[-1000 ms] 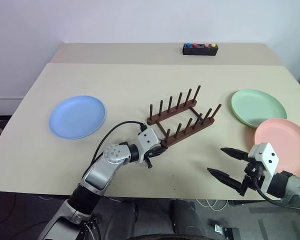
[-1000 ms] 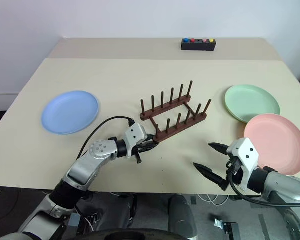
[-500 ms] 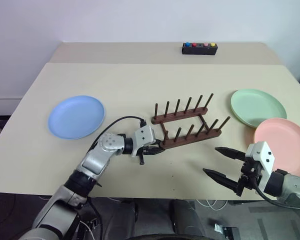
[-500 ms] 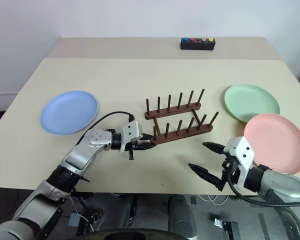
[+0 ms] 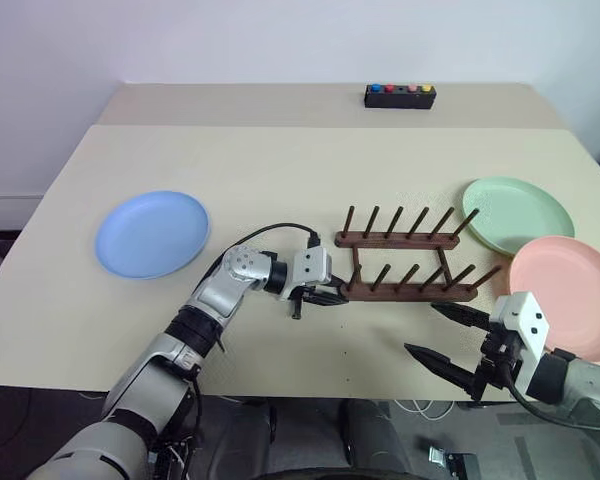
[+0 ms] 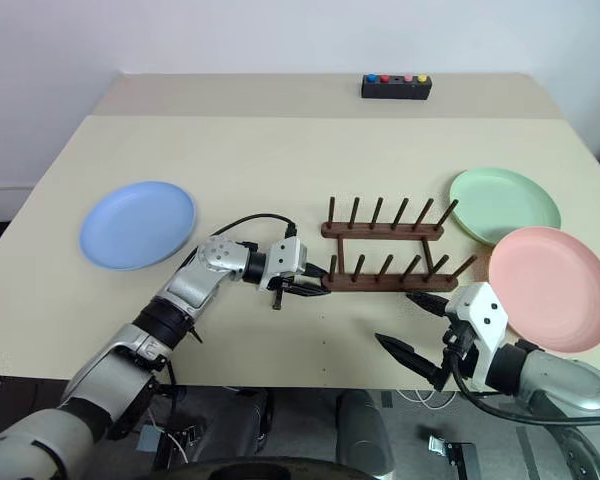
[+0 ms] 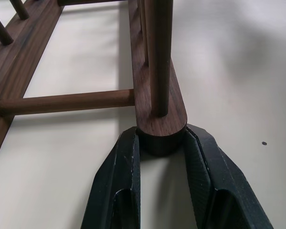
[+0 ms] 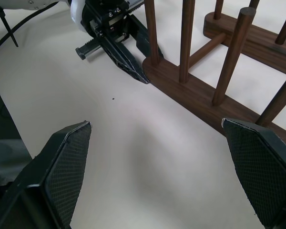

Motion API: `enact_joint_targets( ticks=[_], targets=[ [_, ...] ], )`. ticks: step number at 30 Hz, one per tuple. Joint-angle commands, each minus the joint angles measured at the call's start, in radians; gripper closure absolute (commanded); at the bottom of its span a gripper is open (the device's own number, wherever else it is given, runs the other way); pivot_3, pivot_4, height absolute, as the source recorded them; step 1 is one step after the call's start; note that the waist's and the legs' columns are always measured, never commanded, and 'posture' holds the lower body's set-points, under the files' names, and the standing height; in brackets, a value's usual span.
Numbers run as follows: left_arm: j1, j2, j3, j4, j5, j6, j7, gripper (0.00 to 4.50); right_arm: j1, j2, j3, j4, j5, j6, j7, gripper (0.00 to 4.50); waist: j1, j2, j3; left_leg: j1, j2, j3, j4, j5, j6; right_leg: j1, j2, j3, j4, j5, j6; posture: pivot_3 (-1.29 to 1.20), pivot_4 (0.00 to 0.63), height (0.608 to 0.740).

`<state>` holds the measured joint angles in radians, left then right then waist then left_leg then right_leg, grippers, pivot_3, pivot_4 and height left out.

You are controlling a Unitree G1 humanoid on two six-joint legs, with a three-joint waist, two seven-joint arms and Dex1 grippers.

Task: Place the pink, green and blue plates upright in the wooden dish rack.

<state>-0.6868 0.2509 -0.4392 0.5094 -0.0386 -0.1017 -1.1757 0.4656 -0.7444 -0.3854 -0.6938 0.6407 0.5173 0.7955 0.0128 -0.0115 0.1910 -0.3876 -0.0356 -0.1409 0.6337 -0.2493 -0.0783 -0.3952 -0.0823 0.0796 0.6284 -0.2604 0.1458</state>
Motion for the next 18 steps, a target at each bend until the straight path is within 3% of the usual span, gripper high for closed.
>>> enact_joint_targets(
  ticks=[1,11,18],
  targets=[
    [-0.028,-0.021,-0.003,0.028,0.02,-0.038,-0.007,3.8,0.015,0.016,-0.033,-0.047,0.002,-0.017,-0.015,0.0,0.0,0.0,0.0,0.0,0.0,0.0,0.0,0.0,0.0,0.0,0.0,0.0,0.0,0.0,0.0,0.0,0.15,0.74],
    [-0.019,-0.029,0.009,0.031,0.023,-0.042,-0.018,3.8,0.047,0.03,-0.043,-0.02,-0.021,-0.059,0.003,0.0,-0.002,0.0,0.0,0.0,0.0,0.0,0.0,0.0,0.0,0.0,0.0,0.0,0.0,0.0,0.0,0.0,0.15,0.74],
    [0.005,-0.017,0.034,-0.025,-0.003,0.01,-0.026,0.36,0.035,0.023,-0.046,0.006,-0.035,-0.073,0.018,0.0,-0.004,0.0,0.0,0.0,0.0,0.0,-0.001,0.0,0.0,0.0,0.0,0.0,0.0,0.0,0.0,0.0,0.15,0.74]
  ],
)
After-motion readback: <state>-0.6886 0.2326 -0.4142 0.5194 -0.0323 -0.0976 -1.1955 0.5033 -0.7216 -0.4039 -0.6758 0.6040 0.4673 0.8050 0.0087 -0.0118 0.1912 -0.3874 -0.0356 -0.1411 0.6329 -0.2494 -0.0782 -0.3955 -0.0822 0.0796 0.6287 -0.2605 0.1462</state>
